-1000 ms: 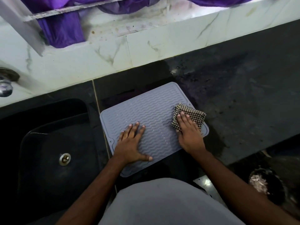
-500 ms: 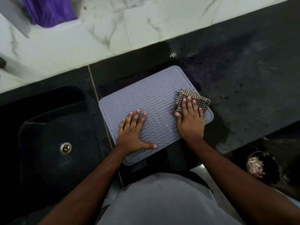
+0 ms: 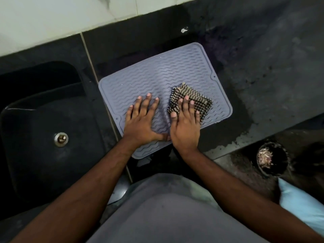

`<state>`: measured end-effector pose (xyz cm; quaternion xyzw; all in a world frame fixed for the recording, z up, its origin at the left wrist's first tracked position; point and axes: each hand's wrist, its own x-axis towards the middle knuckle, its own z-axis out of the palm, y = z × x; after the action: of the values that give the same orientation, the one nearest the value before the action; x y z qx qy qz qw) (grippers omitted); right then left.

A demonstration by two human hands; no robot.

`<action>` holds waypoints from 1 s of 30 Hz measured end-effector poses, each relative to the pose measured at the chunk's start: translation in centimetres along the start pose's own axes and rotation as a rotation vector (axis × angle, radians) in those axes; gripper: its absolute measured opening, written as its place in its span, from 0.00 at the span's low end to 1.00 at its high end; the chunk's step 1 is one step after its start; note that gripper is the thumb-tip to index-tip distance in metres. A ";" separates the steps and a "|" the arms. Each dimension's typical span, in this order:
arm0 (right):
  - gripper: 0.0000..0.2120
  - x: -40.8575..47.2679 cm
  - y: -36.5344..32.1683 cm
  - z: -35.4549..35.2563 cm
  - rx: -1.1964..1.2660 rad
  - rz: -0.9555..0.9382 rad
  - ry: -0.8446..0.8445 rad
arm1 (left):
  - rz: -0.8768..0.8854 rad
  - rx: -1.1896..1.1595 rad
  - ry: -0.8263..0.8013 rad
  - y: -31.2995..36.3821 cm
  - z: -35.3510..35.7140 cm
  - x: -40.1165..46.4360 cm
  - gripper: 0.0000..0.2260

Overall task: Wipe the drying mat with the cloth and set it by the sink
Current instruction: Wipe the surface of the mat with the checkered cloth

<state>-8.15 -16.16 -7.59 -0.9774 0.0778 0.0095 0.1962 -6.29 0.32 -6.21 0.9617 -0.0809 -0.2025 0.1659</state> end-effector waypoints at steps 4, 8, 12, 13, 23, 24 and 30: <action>0.30 0.8 2.0 -0.7 -0.051 -0.087 -0.058 | 0.035 -0.012 -0.048 -0.4 -0.3 -0.2 0.62; 0.30 1.8 4.1 -1.2 -0.166 -0.158 -0.091 | 0.066 0.013 -0.076 -1.8 -0.5 -1.6 0.59; 0.28 2.3 3.7 -1.7 -0.122 -0.154 -0.139 | 0.074 0.016 -0.041 -2.5 -0.2 -2.7 0.57; 0.27 2.5 3.1 -1.9 -0.084 -0.116 -0.140 | 0.070 0.017 -0.043 -2.5 -0.3 -2.6 0.57; 0.27 -3.7 -3.4 -1.2 0.140 -0.126 -0.232 | 0.062 0.005 -0.032 -2.5 0.0 -2.2 0.59; 0.25 -3.5 -3.7 -2.2 0.177 -0.089 -0.273 | 0.062 -0.005 -0.025 -2.5 0.0 -2.2 0.60; 0.25 -1.1 -3.5 -8.0 1.021 0.436 -0.400 | 0.061 -0.047 -0.007 -2.3 -0.3 -2.9 0.66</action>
<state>-8.82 -15.88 1.21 -0.6999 0.2332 0.1951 0.6463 -8.57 3.20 -5.73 0.9539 -0.1059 -0.2025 0.1944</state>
